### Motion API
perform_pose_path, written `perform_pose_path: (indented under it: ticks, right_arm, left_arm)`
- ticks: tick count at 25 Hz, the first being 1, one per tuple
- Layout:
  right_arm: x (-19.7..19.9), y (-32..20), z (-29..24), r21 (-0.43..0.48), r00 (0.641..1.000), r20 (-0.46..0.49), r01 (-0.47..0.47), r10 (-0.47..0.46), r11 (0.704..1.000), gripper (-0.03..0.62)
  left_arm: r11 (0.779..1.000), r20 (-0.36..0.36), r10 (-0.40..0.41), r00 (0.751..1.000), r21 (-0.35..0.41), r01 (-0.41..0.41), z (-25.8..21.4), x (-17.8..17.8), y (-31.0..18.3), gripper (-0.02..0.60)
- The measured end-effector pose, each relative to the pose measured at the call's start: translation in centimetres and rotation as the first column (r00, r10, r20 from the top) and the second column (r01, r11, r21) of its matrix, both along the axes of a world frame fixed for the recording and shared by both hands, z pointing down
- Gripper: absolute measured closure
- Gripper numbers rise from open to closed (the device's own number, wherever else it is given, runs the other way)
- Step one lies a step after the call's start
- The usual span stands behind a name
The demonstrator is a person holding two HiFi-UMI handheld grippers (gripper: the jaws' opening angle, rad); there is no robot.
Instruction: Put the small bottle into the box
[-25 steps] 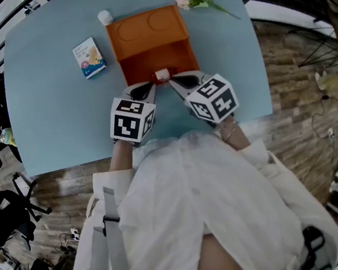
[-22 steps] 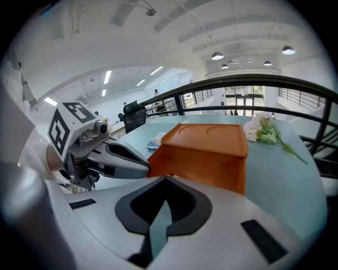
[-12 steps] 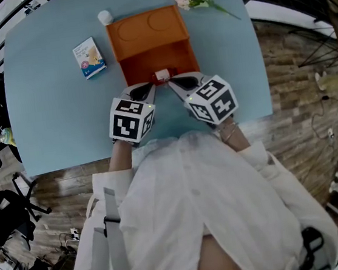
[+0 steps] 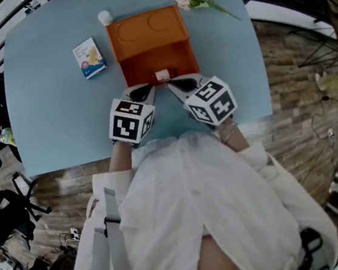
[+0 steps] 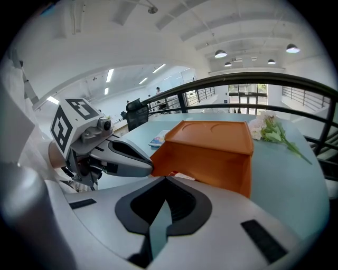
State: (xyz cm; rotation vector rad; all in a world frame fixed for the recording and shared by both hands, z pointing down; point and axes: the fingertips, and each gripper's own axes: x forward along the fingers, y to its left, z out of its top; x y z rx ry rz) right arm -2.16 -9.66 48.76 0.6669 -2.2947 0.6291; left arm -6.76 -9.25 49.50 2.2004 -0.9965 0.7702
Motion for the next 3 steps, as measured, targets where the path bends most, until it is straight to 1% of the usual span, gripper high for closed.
perform_pose_path:
  ticks: [3]
  right_arm:
    - [0.00, 0.05, 0.18, -0.004, 1.000, -0.005, 0.005, -0.005, 1.000, 0.592]
  left_arm:
    - [1.000, -0.003, -0.001, 1.000, -0.007, 0.001, 0.13, 0.00, 0.02, 0.578]
